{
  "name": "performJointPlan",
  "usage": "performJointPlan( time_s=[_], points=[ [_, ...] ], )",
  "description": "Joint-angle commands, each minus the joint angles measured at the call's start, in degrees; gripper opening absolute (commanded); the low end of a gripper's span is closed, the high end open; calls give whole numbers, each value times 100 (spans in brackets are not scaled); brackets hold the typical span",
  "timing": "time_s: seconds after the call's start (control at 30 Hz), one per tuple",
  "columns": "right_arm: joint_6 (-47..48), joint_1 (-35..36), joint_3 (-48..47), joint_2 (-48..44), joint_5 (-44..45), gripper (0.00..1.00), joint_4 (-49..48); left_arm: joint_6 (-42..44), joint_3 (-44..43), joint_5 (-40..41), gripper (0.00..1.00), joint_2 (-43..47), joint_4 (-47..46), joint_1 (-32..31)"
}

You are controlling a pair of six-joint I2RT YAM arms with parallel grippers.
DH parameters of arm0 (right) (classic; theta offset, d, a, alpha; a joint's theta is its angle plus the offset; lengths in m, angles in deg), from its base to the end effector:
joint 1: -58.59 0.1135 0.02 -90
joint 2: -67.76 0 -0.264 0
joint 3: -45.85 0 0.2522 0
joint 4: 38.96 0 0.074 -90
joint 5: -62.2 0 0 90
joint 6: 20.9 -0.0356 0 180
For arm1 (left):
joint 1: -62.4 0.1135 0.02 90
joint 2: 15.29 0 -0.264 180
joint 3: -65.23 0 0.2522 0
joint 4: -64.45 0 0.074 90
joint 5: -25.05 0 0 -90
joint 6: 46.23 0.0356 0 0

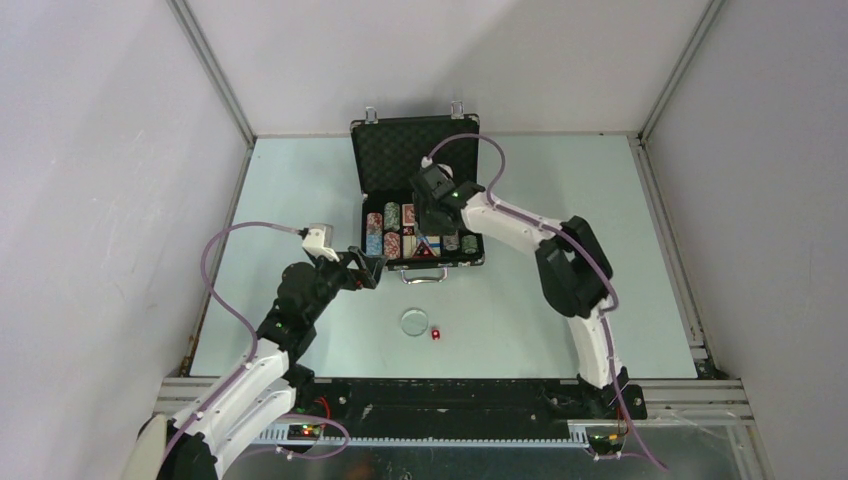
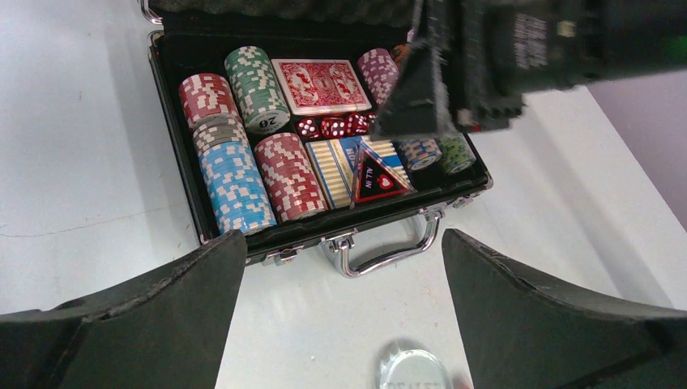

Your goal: Pack up texas hold em set

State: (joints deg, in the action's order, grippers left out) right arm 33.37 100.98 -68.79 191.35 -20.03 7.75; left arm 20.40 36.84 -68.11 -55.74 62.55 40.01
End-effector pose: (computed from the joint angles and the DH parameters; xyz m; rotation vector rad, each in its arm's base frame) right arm 0.3554 0.3179 0.2040 -0.0954 2.5683 0.3648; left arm 0.1597 -0.0679 0.2128 0.0260 1.7902 -0.6278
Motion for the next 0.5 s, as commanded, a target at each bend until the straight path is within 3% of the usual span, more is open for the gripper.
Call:
performJointPlan(
  time_s=[0.0,0.2,0.47],
  points=[
    [47,389,1017,-1340,92,49,-157,167,-198,41,98,20,-83,-37],
    [-380,1008,2667,-2414,198,48,-464,160,-198,26,98,0,-102,-37],
    [-1054,1887,3558,-2701,53,46,-538,149,-192,41,98,63,-79,-37]
  ],
)
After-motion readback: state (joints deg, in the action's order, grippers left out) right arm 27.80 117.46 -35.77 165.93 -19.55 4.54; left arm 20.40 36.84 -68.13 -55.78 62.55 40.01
